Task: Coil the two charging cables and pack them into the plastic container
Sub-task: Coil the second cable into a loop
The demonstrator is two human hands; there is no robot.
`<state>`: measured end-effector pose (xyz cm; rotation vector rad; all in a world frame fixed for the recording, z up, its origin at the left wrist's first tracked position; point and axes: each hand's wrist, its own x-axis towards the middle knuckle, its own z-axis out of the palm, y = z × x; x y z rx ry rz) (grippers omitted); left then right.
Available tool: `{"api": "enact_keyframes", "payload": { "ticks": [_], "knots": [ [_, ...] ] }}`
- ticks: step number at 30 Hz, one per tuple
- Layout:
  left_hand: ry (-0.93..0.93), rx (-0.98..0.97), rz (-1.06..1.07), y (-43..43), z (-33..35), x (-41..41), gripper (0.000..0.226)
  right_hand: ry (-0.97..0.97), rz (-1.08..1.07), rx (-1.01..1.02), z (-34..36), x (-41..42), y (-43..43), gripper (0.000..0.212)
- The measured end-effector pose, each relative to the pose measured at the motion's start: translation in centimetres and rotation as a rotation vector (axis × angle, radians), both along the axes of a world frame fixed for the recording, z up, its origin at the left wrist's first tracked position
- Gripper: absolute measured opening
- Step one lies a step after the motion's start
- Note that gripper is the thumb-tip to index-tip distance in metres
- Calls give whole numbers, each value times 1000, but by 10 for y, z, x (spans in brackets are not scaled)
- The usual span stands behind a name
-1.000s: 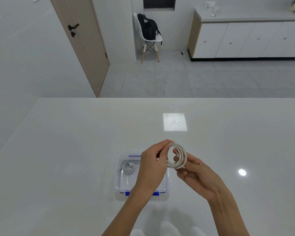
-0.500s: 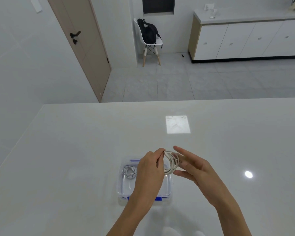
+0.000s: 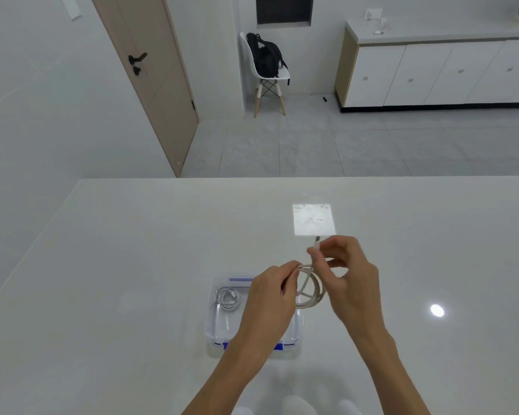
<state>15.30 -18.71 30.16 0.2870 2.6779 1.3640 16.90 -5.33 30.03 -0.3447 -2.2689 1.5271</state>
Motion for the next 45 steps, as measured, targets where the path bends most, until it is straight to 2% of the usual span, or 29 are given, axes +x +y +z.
{"api": "enact_keyframes", "payload": {
  "ticks": [2,5,9,15,19,22,25,29,31,36,41,43,45],
  "knots": [
    [10,99,17,-2,6,-2,24,-35,-21,-224,3,-3,1,10],
    [-8,154,-24,-3,12,-7,22,-153,-22,-349,-3,-6,2,9],
    [-92,207,4,-7,12,-9,24,-243,80,-306,-10,-3,9,12],
    [-96,233,9,-9,11,-9,31,-380,253,-114,-12,3,11,24],
    [-181,318,57,-11,9,-13,30,-446,386,-352,-6,5,14,41],
    [-297,324,30,-15,9,-18,22,-424,397,-419,-5,5,16,39],
    [-409,291,-81,-18,7,-22,23,-389,325,-473,-5,2,12,31],
    [-522,342,-119,-25,2,-28,49,-371,266,-454,-6,0,9,26],
    [-537,450,-57,-26,2,-32,49,-345,224,-453,-6,0,6,28],
    [-493,713,246,-11,-5,-25,30,-149,-20,-642,-10,0,-23,37],
    [-516,747,428,-4,-13,-14,29,-161,-40,-685,-22,4,-38,37],
    [-509,711,440,-7,-16,-13,30,-181,-7,-666,-24,4,-36,35],
    [-538,759,412,-9,-20,-13,29,-183,24,-635,-26,4,-35,33]
  ]
}}
